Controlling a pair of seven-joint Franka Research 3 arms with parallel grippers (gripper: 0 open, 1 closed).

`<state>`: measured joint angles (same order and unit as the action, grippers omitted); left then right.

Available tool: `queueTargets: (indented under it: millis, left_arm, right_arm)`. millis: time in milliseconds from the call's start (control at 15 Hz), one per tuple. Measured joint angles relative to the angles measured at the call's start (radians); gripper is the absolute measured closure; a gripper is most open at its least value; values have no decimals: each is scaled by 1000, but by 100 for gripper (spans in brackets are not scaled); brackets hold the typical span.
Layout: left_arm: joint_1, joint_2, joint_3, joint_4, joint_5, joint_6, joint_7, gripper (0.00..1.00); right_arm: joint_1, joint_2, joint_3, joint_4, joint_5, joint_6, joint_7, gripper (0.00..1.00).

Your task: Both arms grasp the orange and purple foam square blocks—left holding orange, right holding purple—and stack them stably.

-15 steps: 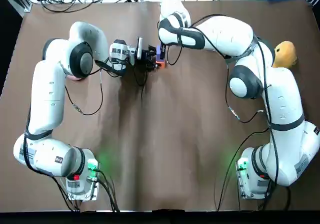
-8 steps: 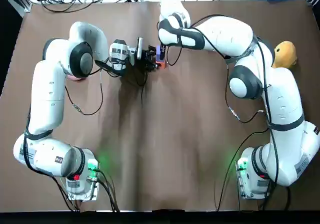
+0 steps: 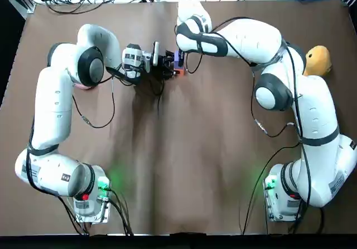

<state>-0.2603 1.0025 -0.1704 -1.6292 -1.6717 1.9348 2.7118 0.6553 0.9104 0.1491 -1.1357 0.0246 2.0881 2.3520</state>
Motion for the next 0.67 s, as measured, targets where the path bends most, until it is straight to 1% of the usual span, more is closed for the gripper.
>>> queueTargets:
  millis: [267, 333, 400, 600, 667]
  left_arm:
    - [0, 0, 0, 0, 0, 0, 0, 37]
    - [0, 0, 0, 0, 0, 0, 0, 37]
    - [0, 0, 0, 0, 0, 0, 0, 37]
    - [0, 0, 0, 1, 0, 1, 0, 37]
    - [0, 0, 0, 1, 0, 2, 0, 37]
  right_arm:
    - [3, 0, 0, -1, -10, 0, 0, 41]
    - [3, 0, 0, -1, -10, 1, 0, 38]
    - [3, 1, 0, -3, -10, 0, 0, 31]
    - [6, 9, 0, -11, -10, 1, 0, 6]
    - [6, 10, 0, -11, -10, 2, 0, 0]
